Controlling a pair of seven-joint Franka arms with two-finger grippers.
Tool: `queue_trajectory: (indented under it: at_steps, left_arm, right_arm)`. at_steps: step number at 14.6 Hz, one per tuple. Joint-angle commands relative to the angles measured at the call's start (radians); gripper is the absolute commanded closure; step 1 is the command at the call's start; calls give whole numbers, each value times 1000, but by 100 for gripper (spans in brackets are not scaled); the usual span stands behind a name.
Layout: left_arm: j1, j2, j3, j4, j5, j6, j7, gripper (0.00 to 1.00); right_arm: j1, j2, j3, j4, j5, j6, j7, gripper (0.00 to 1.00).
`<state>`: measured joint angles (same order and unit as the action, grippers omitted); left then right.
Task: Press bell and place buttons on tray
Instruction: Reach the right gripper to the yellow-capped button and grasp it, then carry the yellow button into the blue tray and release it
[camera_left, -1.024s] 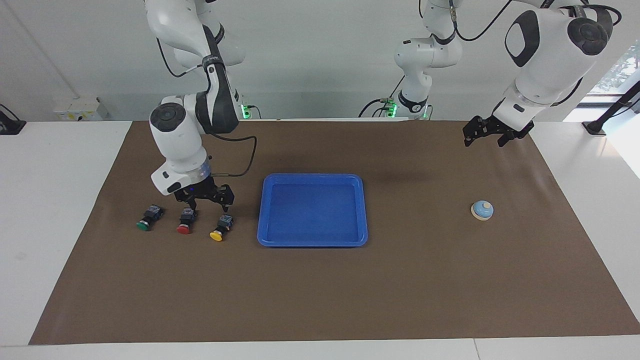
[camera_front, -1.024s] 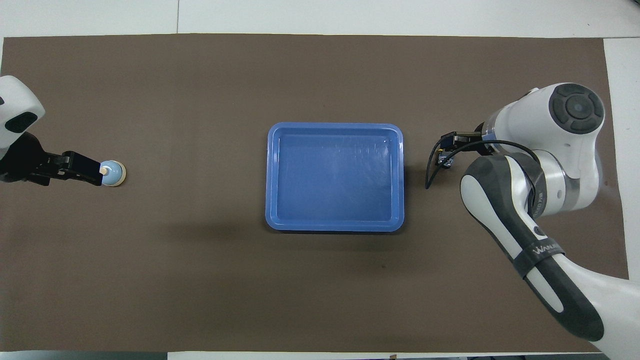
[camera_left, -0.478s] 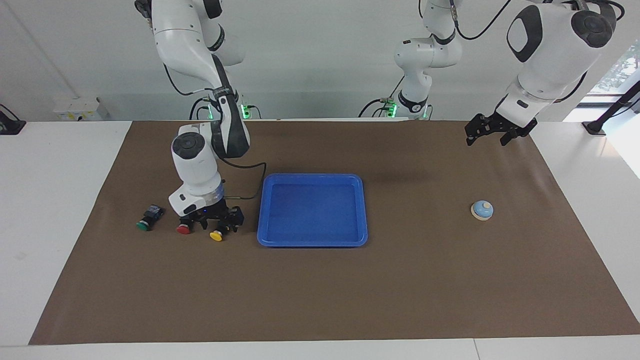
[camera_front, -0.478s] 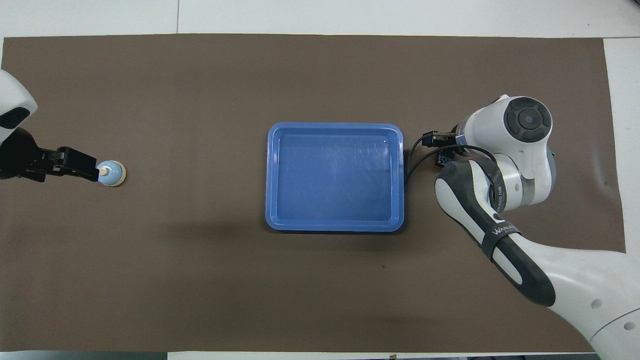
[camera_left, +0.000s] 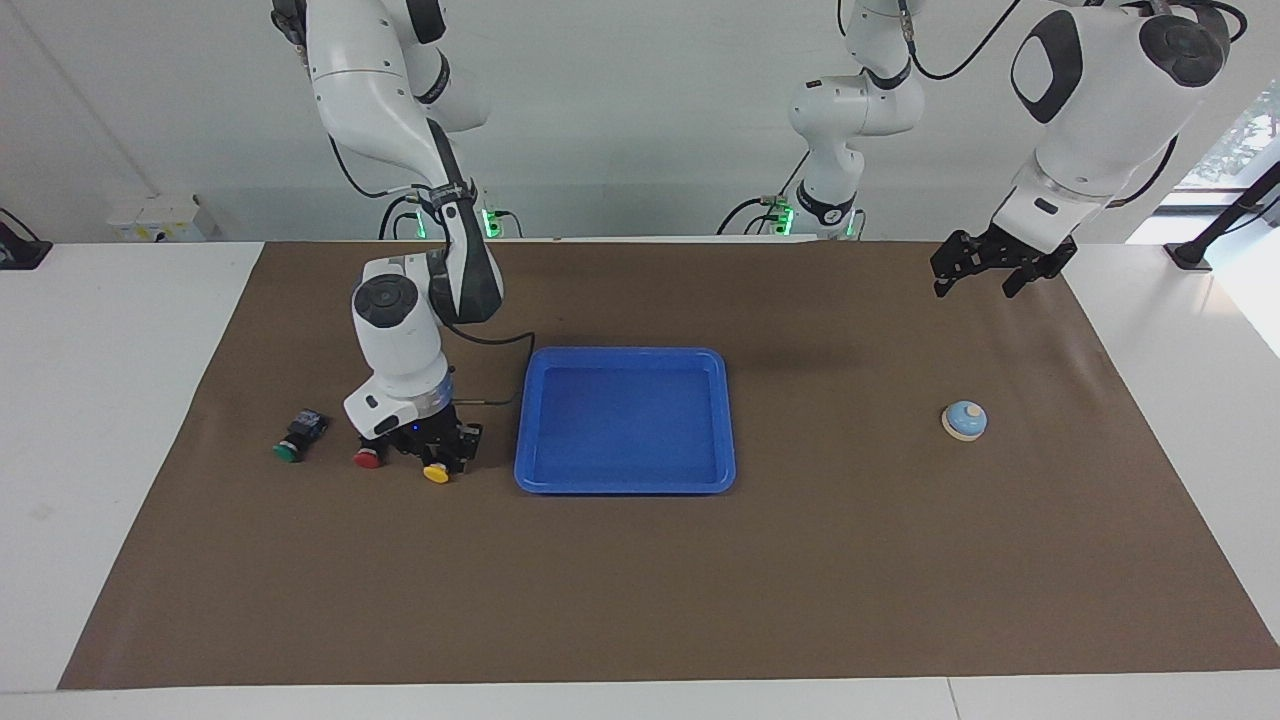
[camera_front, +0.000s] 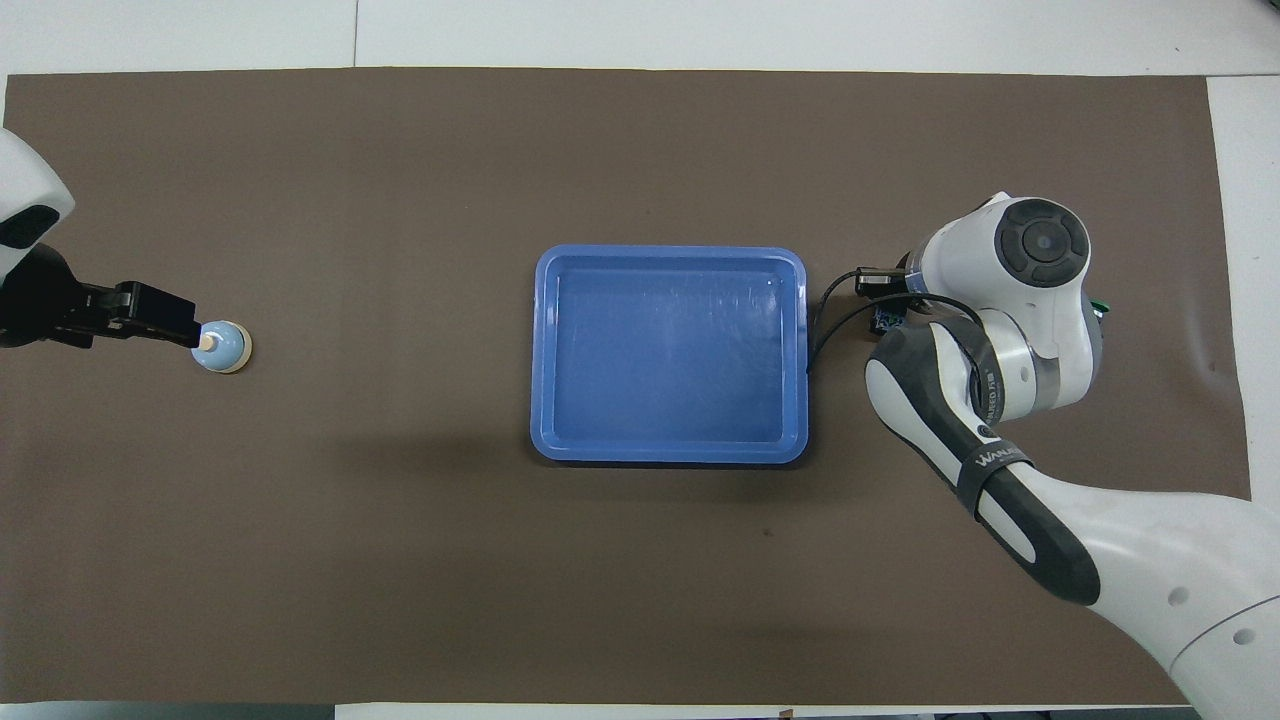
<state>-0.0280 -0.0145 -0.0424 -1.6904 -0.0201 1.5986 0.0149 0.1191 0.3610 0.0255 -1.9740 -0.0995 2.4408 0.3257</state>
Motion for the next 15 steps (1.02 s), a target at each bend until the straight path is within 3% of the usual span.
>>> queue_trajectory:
  at_steps: [1, 4, 7, 9, 13, 15]
  left_arm:
    - [-16, -7, 12, -2, 9, 11, -10, 0]
    - [-10, -10, 12, -2, 9, 7, -12, 0]
    - [-4, -10, 13, -2, 9, 7, -12, 0]
    - [-3, -12, 13, 0, 9, 7, -12, 0]
    - [-3, -10, 13, -2, 9, 7, -10, 0]
    - [-3, -12, 13, 0, 9, 6, -12, 0]
  right_arm:
    - [-6, -8, 7, -6, -20, -3, 27, 100]
    - [-6, -25, 8, 70, -19, -133, 15, 100]
    - [-4, -20, 53, 277, 0, -397, 21, 100]
    - [20, -17, 80, 354, 49, -491, 64, 100]
    - [152, -7, 80, 356, 50, -465, 271, 100]
    - [178, 15, 80, 327, 47, -398, 314, 100]
